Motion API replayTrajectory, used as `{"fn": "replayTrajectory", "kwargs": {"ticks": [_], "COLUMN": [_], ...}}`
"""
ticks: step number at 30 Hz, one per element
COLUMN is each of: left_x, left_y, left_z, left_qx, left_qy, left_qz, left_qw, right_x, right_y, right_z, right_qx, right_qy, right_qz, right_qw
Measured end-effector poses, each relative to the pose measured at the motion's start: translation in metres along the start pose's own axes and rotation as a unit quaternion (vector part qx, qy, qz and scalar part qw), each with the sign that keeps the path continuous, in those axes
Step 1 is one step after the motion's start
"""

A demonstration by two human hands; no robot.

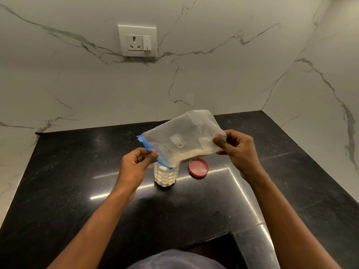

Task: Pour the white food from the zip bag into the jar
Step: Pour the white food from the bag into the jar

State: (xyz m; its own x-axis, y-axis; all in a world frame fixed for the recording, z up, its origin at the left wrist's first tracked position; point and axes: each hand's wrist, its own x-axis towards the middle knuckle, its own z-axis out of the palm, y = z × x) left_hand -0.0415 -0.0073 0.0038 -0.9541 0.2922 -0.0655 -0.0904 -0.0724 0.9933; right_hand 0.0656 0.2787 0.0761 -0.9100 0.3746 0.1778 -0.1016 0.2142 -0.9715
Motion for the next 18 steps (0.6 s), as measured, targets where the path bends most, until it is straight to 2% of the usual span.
{"fn": "replayTrajectory", "kwargs": {"ticks": [8, 11, 14, 18], "left_x": [0.000, 0.001, 0.001, 0.001], "left_y": [-0.002, -0.001, -0.001, 0.000], "left_z": [-0.002, -0.002, -0.002, -0.003], "left_qx": [0.008, 0.009, 0.007, 0.007], "left_qy": [0.001, -0.002, -0.001, -0.004], "left_qz": [-0.006, -0.006, -0.011, -0.013], "left_qw": [1.000, 1.000, 1.000, 1.000], "right_x": [-0.001, -0.002, -0.002, -0.003], "right_y": [-0.004, -0.002, 0.001, 0.004], "right_z": [0.009, 0.016, 0.017, 0.017], "right_qx": [0.076, 0.067, 0.054, 0.042], "right_qy": [0.018, 0.004, 0.038, 0.044], "right_qz": [0.001, -0.017, -0.017, -0.026], "right_qw": [0.997, 0.998, 0.998, 0.998]}}
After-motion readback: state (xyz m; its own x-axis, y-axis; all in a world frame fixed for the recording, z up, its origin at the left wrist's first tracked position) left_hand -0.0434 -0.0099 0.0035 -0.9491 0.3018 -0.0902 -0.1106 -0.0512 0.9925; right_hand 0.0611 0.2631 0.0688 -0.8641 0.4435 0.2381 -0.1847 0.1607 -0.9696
